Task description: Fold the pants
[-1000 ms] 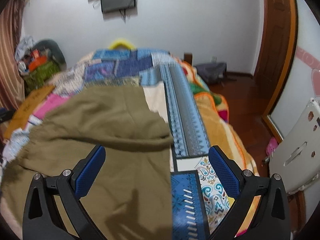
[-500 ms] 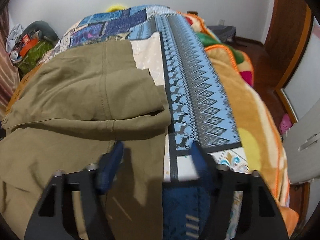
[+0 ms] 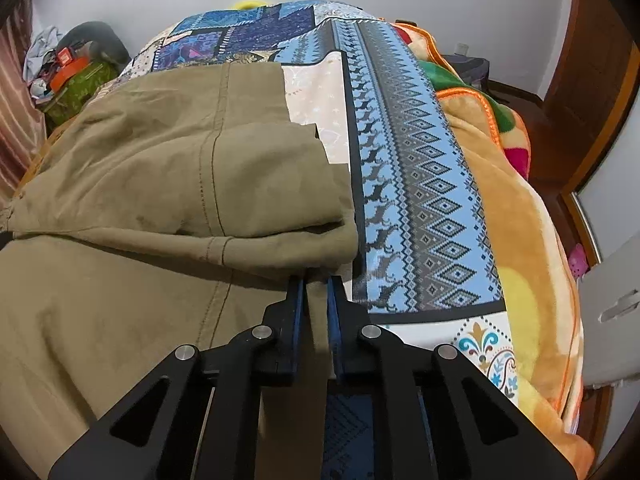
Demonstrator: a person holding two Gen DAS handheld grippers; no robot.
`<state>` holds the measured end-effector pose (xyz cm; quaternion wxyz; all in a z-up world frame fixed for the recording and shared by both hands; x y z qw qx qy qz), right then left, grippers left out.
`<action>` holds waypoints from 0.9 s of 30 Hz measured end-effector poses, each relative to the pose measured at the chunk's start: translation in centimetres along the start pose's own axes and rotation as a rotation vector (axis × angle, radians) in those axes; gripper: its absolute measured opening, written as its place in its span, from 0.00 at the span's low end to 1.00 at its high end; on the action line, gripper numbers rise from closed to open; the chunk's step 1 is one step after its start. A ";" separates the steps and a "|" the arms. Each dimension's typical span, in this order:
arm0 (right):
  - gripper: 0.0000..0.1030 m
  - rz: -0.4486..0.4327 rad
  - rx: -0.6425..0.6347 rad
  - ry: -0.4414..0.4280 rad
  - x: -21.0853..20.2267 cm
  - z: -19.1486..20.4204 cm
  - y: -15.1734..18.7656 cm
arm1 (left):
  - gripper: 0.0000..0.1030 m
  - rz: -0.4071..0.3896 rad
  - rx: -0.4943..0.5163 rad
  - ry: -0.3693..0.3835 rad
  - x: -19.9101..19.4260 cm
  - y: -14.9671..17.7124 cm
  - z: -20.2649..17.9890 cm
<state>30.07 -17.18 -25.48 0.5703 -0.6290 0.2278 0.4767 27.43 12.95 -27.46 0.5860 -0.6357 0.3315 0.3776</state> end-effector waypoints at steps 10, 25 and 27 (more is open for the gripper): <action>0.11 0.031 0.044 -0.042 -0.8 0.1 0.1 | 0.76 0.037 -0.035 0.066 -1.1 -0.6 1.6; 0.40 -0.088 0.103 -0.117 -2.4 -1.2 -5.0 | 0.76 0.077 -0.033 0.063 0.9 -3.8 2.4; 0.40 -0.073 0.103 -0.132 -1.1 -1.2 -5.2 | 0.76 0.109 -0.059 0.118 2.0 -3.5 2.4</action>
Point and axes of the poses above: each gripper's, at about its wrist camera, not at the fingertips, and x roughly the way its jaws point, z to its left, y to its underside, the point moved 1 cm from there along x, roughly the way its jaws point, and after that the axes turned 2 degrees about x, right-handed, at the moved point
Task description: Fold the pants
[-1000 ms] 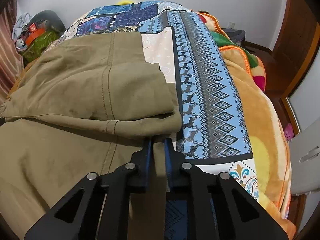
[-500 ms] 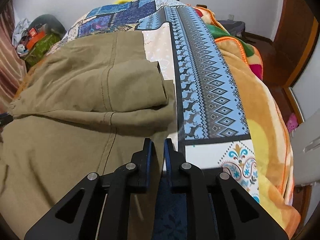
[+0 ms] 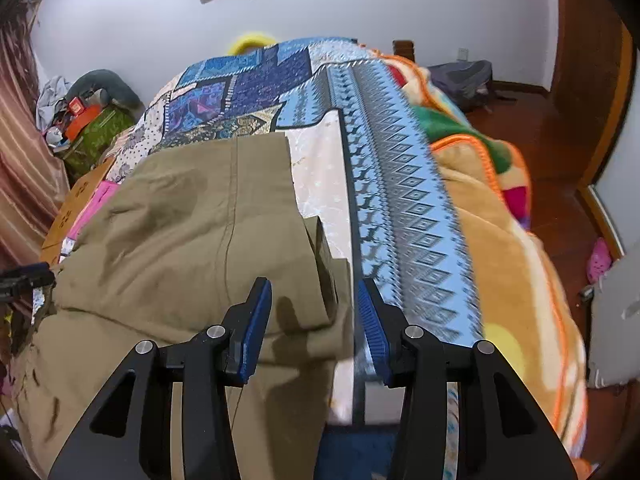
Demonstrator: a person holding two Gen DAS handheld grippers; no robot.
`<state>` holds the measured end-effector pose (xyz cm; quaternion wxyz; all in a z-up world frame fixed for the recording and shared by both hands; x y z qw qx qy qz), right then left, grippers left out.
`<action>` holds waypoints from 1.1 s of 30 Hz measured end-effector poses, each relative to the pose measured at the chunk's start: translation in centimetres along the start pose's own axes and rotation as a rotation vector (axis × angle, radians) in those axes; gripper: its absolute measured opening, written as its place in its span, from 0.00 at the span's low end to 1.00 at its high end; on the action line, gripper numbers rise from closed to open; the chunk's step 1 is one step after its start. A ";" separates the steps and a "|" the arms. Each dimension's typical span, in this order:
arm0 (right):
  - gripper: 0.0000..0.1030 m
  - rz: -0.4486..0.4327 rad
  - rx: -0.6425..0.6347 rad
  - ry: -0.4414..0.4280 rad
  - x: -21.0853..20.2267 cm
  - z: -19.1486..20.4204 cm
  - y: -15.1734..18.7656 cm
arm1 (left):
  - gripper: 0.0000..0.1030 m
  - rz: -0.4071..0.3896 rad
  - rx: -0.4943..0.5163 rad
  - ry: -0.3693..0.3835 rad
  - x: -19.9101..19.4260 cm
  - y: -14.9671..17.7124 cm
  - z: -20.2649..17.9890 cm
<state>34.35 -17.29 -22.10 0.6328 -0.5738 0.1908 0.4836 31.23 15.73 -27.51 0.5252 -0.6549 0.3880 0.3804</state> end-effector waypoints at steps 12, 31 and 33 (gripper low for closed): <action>0.09 0.065 -0.105 0.044 3.1 1.6 1.2 | 0.41 -0.094 0.113 -0.163 -0.6 0.1 -2.1; 0.19 0.163 -0.214 0.150 2.3 2.5 0.0 | 0.70 -0.121 0.022 -0.154 -4.2 -0.6 1.5; 0.27 0.124 -0.200 0.130 1.4 3.0 -0.7 | 0.70 -0.132 0.000 -0.153 -4.6 -1.5 2.4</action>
Point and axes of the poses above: each gripper's, at about its wrist camera, not at the fingertips, and x roughly the way its jaws point, z to its left, y to its underside, the point moved 1 cm from there along x, roughly the way its jaws point, and after that the axes turned 2 degrees about x, right-handed, at the moved point
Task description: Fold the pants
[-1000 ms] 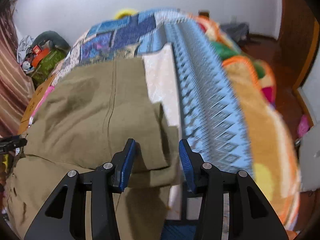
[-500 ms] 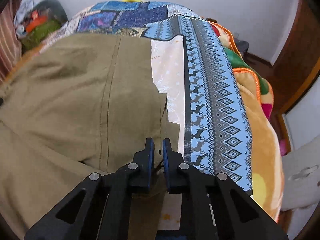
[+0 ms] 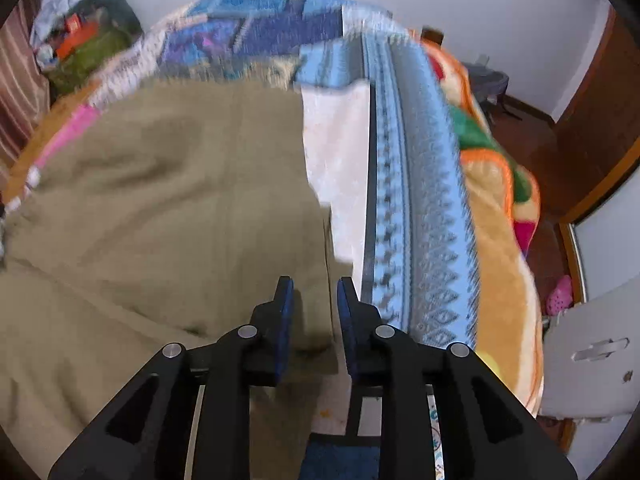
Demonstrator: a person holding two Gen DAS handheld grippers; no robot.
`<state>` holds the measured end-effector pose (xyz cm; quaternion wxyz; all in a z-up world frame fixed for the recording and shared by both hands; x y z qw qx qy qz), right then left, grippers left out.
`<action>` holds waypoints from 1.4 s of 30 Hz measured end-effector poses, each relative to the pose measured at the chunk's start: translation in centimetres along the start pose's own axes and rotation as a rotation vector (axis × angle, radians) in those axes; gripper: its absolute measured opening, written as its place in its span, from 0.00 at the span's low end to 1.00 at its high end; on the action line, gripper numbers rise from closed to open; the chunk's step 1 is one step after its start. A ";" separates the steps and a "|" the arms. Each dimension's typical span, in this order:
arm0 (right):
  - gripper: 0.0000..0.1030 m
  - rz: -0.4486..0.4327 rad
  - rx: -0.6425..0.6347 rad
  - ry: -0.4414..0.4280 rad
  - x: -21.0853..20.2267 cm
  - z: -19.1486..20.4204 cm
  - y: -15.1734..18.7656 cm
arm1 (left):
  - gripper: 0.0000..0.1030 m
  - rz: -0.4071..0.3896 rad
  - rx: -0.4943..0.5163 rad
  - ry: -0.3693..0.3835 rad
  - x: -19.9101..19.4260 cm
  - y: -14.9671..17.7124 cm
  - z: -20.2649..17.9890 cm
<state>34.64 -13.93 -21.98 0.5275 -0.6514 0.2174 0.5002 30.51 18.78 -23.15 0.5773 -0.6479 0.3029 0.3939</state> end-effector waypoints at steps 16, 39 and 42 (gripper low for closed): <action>0.48 -0.125 0.019 -0.042 3.8 1.5 -9.6 | 0.78 0.060 -0.124 0.069 6.9 -5.4 3.1; 0.11 -0.069 0.061 -0.042 11.5 2.6 -13.0 | 0.59 0.108 -0.218 0.229 13.1 -5.2 3.6; 0.05 -0.096 0.057 0.005 11.1 2.7 -12.9 | 0.52 0.075 -0.178 0.170 12.5 -5.3 2.6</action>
Point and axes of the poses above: each gripper's, at about its wrist camera, not at the fingertips, and x roughly the way its jaws point, z to its left, y to its underside, the point moved 1 cm from there along x, roughly the way its jaws point, and after that the axes turned 2 degrees about x, right-handed, at the moved point
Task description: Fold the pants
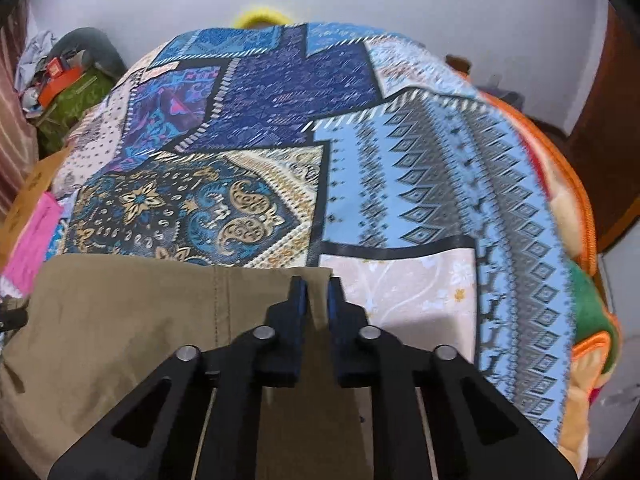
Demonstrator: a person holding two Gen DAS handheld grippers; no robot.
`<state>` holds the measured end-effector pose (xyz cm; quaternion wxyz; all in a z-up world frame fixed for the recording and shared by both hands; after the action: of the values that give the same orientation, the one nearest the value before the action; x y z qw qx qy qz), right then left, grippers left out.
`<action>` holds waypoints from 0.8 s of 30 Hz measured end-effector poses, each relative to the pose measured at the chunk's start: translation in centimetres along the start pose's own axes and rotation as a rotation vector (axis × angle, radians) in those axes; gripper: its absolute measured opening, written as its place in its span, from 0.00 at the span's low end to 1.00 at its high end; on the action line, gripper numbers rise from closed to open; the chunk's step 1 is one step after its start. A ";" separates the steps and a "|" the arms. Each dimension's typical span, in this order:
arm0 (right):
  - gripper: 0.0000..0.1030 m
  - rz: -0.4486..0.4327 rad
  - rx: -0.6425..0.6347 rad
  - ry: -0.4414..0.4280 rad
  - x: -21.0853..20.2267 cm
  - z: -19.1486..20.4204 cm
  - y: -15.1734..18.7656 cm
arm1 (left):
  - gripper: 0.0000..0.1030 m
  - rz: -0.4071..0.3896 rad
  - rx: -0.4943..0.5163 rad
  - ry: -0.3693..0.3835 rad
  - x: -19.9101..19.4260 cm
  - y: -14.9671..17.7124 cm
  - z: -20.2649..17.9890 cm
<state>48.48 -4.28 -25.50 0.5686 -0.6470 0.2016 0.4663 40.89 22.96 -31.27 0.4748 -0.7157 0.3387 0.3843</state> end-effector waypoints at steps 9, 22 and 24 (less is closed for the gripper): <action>0.04 -0.099 0.042 -0.025 -5.2 -0.6 -3.1 | 0.45 -0.142 0.114 -0.160 -5.4 -2.0 -2.5; 0.04 -0.322 0.048 -0.125 -17.9 -0.4 -5.1 | 0.44 -0.340 0.197 -0.146 -16.6 -2.0 -5.5; 0.04 -0.344 0.040 -0.142 -19.8 -0.4 -4.0 | 0.44 -0.345 0.212 -0.146 -17.5 -1.1 -5.9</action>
<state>42.27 -8.92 -6.84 0.6655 -0.6258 0.0565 0.4028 34.90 19.82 -14.06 0.6293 -0.6796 0.2144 0.3102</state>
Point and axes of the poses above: each gripper's, at about its wrist camera, not at the fingertips, and x roughly the way its jaws point, z to its left, y to its underside, the point moved 1 cm from there along x, roughly the way its jaws point, and after that the axes turned 2 degrees about x, right-handed, at the moved point
